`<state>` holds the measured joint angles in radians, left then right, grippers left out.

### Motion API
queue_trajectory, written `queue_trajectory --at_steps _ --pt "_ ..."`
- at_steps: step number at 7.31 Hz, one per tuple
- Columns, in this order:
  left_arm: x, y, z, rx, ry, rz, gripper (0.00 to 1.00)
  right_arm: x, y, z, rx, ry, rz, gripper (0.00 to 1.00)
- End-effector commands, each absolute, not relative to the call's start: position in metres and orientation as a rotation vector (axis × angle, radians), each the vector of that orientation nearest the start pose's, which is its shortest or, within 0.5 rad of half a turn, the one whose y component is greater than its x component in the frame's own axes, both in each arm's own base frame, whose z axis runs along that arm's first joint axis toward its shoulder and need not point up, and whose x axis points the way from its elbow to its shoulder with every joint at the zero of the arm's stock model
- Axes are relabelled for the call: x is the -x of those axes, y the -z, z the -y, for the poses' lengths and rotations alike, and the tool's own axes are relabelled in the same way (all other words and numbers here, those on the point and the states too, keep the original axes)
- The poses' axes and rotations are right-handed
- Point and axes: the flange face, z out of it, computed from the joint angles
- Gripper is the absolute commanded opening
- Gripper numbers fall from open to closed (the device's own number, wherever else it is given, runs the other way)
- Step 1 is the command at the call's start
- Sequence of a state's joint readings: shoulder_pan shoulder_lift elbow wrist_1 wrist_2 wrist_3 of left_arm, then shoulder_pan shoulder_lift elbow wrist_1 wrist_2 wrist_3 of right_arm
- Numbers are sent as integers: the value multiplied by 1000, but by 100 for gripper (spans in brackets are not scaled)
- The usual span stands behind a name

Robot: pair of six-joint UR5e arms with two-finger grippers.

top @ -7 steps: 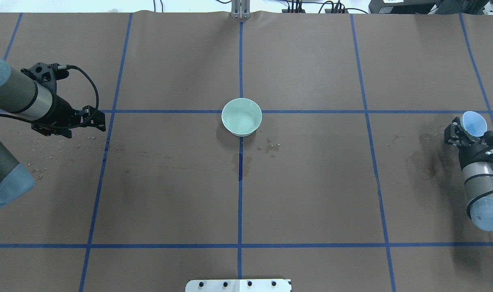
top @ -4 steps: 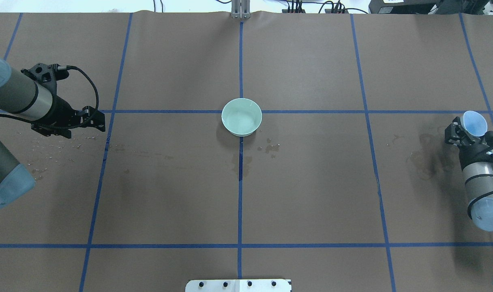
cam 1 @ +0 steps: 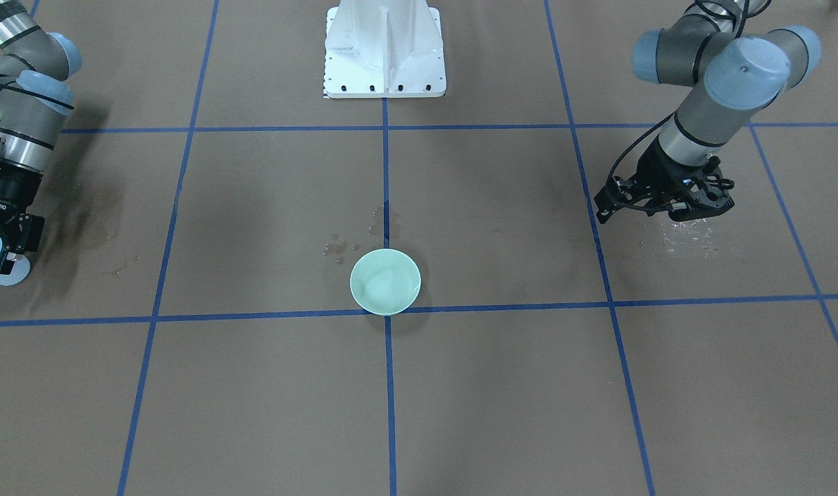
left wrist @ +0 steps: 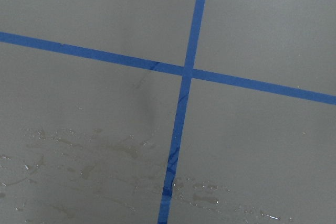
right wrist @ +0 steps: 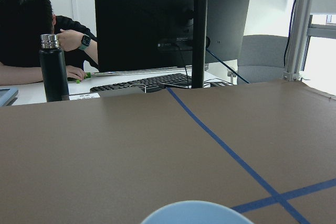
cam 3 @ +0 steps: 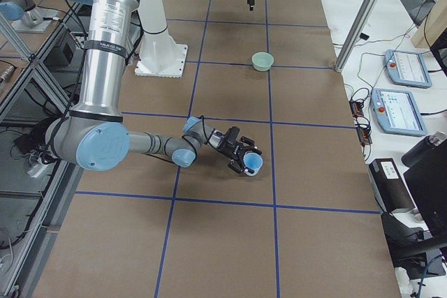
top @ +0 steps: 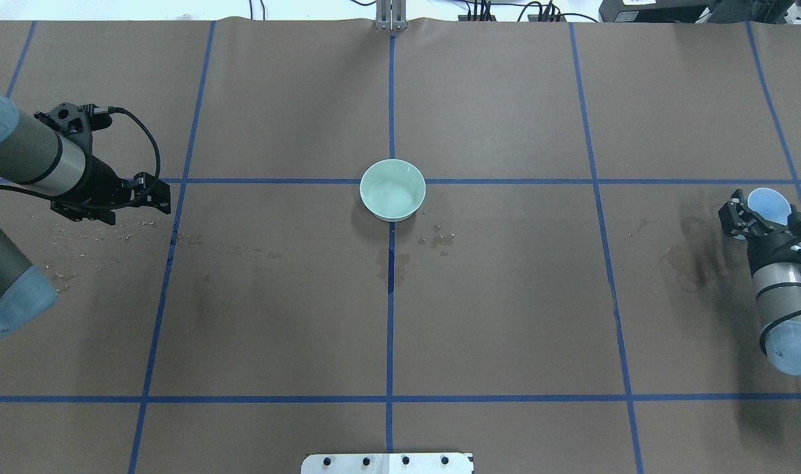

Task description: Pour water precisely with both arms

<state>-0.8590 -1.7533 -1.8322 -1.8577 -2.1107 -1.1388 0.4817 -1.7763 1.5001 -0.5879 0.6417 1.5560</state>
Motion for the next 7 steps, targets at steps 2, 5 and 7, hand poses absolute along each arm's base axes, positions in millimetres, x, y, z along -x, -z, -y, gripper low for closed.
queue_trajectory --at_steps 2,5,7 --pt "-305 -409 480 -17 200 -879 100 259 -659 377 -1056 -735 423 100" --pt "-305 -406 479 -19 201 -884 100 252 -651 374 -1067 -718 415 100" --pt "-305 -406 479 -20 199 -884 100 238 -635 367 -1075 -674 407 100"
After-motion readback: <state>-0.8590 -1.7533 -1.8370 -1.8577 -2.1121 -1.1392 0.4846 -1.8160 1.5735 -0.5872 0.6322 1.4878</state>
